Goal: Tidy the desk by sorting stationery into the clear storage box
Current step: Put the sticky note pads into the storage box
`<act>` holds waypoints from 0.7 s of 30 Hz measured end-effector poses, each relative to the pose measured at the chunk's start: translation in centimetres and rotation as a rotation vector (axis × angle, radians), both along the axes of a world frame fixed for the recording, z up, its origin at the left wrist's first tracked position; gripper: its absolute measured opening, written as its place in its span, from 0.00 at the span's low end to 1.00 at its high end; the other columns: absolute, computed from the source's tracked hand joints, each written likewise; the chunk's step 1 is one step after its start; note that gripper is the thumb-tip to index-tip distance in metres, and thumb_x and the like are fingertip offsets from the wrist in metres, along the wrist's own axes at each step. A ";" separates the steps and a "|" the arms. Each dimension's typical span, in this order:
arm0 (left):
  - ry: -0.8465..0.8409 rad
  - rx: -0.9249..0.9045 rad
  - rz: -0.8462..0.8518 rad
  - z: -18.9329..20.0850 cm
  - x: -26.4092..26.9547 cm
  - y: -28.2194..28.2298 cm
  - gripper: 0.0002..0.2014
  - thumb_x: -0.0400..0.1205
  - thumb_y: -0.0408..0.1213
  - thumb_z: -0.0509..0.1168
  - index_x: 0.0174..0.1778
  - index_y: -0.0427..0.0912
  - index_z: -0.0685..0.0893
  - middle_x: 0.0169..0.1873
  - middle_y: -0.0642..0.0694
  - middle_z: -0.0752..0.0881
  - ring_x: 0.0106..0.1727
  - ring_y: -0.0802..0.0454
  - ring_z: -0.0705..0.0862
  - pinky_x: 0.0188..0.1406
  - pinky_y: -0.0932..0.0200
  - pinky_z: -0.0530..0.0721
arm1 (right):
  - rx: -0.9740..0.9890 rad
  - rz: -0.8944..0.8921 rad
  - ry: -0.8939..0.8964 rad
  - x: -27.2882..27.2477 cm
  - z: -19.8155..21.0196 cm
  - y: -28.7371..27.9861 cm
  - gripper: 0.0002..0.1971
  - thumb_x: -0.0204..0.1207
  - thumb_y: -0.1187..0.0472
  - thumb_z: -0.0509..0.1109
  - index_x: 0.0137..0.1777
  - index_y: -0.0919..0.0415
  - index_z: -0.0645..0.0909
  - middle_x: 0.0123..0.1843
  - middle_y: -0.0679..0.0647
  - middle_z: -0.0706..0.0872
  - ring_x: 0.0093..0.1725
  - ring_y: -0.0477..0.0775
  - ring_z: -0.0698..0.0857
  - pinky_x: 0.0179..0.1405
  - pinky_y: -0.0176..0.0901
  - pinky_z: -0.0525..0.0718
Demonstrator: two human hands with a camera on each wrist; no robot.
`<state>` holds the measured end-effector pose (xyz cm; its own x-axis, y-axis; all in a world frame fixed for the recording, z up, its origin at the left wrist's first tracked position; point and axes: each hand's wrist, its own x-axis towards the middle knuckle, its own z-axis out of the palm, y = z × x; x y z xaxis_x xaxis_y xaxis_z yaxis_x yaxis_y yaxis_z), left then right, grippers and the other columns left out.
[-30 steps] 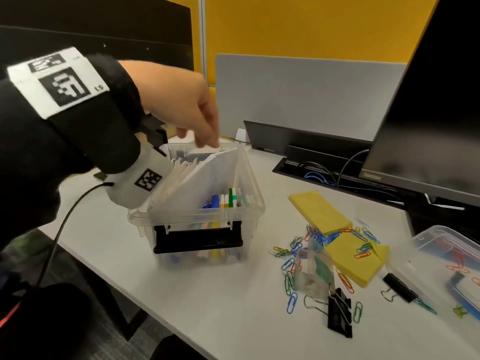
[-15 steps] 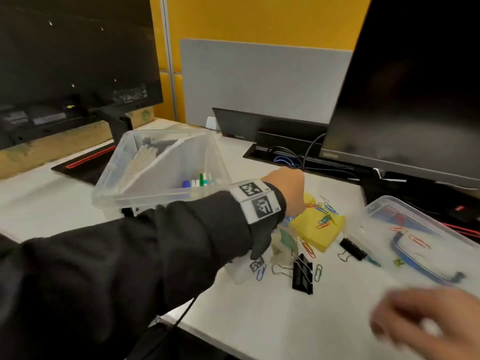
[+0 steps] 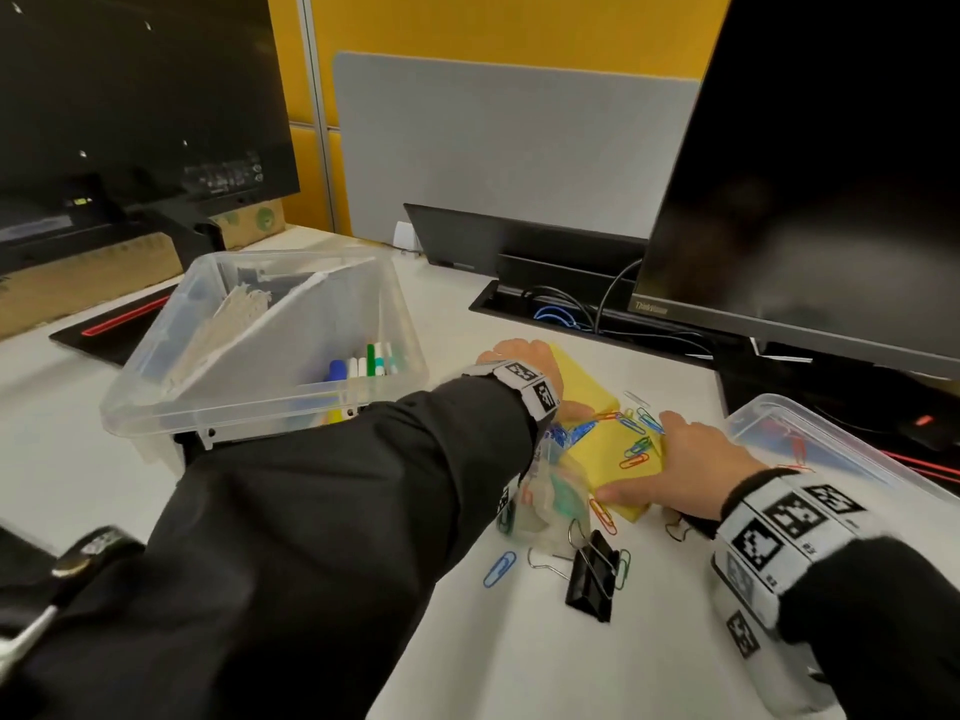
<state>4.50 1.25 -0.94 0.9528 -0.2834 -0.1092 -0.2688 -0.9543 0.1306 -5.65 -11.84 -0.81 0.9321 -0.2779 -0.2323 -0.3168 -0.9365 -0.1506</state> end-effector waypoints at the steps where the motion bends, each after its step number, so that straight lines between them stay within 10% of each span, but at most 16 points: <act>1: 0.023 -0.007 -0.008 -0.1 0.1 0.0 0.50 0.64 0.74 0.62 0.71 0.37 0.67 0.67 0.36 0.75 0.66 0.37 0.75 0.64 0.43 0.73 | 0.018 -0.002 0.015 0.1 0.0 0.0 0.50 0.45 0.27 0.74 0.63 0.56 0.67 0.60 0.55 0.80 0.61 0.57 0.78 0.66 0.58 0.76; 10: 0.066 -0.005 -0.012 0.6 0.3 -0.1 0.47 0.67 0.70 0.64 0.73 0.37 0.69 0.67 0.38 0.75 0.69 0.38 0.75 0.67 0.46 0.73 | 0.144 -0.044 -0.188 -0.2 0.9 0.2 0.57 0.44 0.46 0.86 0.74 0.59 0.63 0.67 0.59 0.69 0.70 0.59 0.69 0.68 0.50 0.73; 17: 0.081 0.172 -0.010 -0.1 0.9 0.9 0.30 0.74 0.62 0.65 0.67 0.46 0.77 0.63 0.42 0.79 0.61 0.40 0.79 0.64 0.42 0.77 | 0.291 0.025 -0.456 -0.2 1.1 -0.1 0.24 0.68 0.56 0.76 0.65 0.57 0.79 0.62 0.59 0.75 0.62 0.58 0.76 0.53 0.38 0.69; 21: 0.199 0.019 0.117 0.7 0.4 0.9 0.53 0.59 0.71 0.70 0.75 0.42 0.67 0.69 0.38 0.75 0.69 0.37 0.75 0.70 0.42 0.74 | 0.301 0.027 -0.609 -0.2 1.3 -0.1 0.17 0.74 0.63 0.70 0.63 0.59 0.80 0.61 0.58 0.74 0.64 0.58 0.74 0.59 0.37 0.65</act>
